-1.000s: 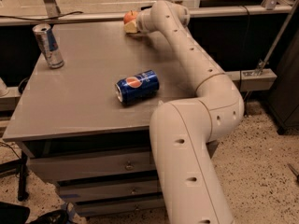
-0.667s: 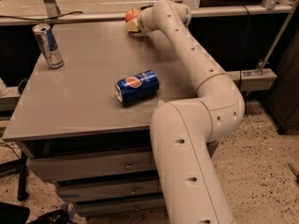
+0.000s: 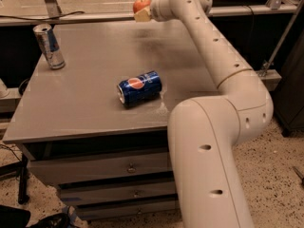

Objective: Pick apple

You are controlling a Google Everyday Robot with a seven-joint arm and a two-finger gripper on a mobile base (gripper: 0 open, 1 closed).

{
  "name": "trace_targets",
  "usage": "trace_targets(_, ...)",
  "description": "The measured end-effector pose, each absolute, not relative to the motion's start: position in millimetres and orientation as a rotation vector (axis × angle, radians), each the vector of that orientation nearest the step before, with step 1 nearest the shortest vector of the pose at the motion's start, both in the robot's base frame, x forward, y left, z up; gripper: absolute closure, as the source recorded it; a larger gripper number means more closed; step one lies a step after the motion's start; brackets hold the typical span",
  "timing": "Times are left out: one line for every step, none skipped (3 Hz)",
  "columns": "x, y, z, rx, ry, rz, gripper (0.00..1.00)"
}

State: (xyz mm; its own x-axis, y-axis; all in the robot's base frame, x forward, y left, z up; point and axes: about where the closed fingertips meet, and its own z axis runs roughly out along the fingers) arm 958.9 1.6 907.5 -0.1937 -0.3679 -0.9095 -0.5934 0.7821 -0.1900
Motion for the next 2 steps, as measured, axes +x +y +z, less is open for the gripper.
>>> trace_targets(928.6, -19.4, 935.8, -0.776, 1.797, 0.261, 1.0)
trace_targets(885.3, -37.9, 950.4, -0.829, 1.793, 0.309, 1.0)
